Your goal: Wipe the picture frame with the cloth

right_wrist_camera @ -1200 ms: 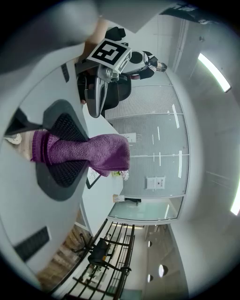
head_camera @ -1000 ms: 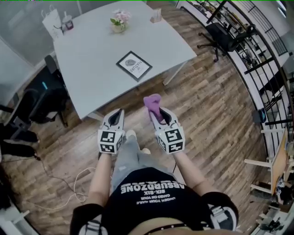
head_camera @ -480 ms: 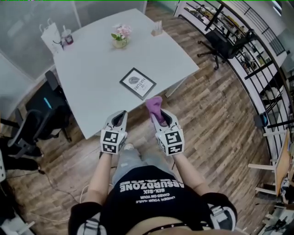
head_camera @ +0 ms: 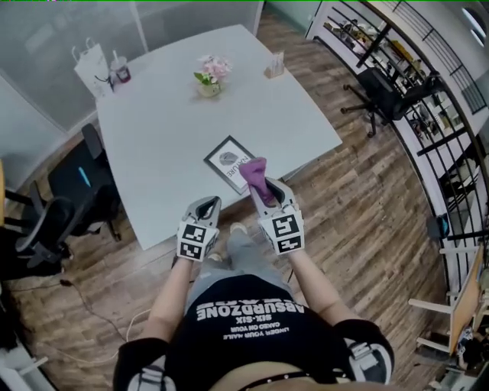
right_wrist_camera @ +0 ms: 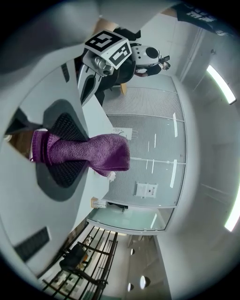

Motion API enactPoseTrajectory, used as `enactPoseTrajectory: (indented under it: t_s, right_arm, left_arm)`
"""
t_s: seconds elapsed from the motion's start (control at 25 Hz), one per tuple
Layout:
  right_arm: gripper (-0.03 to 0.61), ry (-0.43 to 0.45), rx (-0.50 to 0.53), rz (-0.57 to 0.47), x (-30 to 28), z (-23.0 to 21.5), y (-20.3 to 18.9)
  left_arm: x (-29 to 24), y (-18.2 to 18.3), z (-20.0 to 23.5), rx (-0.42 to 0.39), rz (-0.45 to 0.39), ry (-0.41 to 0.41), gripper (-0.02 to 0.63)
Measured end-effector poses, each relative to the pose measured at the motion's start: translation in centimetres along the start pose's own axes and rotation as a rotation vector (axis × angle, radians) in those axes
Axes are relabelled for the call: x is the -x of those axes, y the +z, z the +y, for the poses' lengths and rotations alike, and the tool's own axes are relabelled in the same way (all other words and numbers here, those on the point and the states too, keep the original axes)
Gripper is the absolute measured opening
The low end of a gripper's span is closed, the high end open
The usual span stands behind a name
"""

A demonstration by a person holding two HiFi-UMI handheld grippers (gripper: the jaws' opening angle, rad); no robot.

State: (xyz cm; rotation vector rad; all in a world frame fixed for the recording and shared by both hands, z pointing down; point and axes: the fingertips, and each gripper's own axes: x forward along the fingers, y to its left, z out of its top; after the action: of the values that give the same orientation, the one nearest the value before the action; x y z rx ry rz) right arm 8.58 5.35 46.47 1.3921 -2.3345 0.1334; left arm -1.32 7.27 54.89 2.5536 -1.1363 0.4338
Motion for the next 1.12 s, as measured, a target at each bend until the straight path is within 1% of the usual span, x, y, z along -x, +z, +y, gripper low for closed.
enactPoseTrajectory:
  t_s: [0.2,0.52,0.64,0.8,1.0,1.12]
  right_arm:
    - [0.132,0.075,0.019,0.026,-4.9,-2.6,0.2]
    - [0.132,0.167,0.095,0.113,-13.5,-5.4,-1.8]
    - [0.132,0.201,0.117,0.137,-16.1,-5.9,-2.5]
    - [0.132,0.245,0.172,0.161,-19.4,-6.0,-3.4]
    - [0.133,0.281,0.225,0.216,-23.4,-6.7,-4.9]
    - [0.132,0.294,0.266,0.246,-25.6,-7.0,-5.8]
  left_arm:
    - [-3.7,0.0,1.5,0.011,0.040,0.019,0.015]
    - [-8.9,-1.6,4.6,0.026,0.128,0.084,0.015]
    - [-10.4,-2.2,5.3,0.038,0.160,0.110,0.015]
    - [-11.6,-2.8,6.2,0.049,0.187,0.140,0.015]
    - [-13.2,-3.7,7.7,0.064,0.220,0.191,0.015]
    - [-14.3,-4.4,8.4,0.065,0.255,0.196,0.015]
